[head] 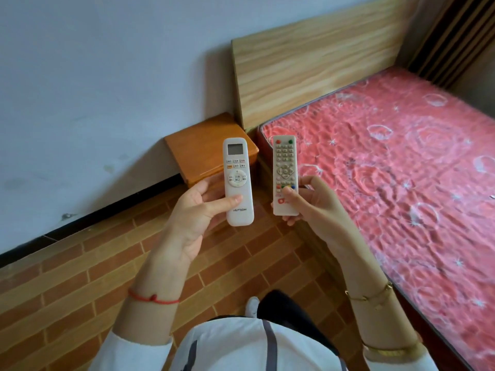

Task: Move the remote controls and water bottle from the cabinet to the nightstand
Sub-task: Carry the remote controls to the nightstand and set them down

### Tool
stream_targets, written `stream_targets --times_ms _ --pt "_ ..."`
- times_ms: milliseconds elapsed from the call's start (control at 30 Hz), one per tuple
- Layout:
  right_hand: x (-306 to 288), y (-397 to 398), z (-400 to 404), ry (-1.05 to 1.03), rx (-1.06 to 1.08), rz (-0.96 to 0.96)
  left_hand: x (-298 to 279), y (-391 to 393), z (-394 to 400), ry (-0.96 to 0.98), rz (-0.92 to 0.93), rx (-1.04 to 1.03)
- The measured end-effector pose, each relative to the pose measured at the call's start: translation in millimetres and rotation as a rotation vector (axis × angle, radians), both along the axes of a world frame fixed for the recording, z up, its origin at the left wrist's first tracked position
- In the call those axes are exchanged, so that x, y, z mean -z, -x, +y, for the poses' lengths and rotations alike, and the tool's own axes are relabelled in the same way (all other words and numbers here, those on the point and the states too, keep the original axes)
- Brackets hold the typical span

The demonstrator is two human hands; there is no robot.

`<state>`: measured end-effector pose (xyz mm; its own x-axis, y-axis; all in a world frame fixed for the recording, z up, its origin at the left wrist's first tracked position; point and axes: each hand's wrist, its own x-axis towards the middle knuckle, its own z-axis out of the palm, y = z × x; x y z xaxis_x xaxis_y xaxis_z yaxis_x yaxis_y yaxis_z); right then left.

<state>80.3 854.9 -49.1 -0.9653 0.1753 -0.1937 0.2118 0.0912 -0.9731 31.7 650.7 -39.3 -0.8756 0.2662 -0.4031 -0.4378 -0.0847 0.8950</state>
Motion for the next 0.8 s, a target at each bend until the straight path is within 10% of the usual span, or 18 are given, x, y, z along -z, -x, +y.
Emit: stream_targets --times_ms 800 --pt "17 420 53 -0.006 -0.439 -0.043 15 326 58 0.055 -0.059 -0.408"
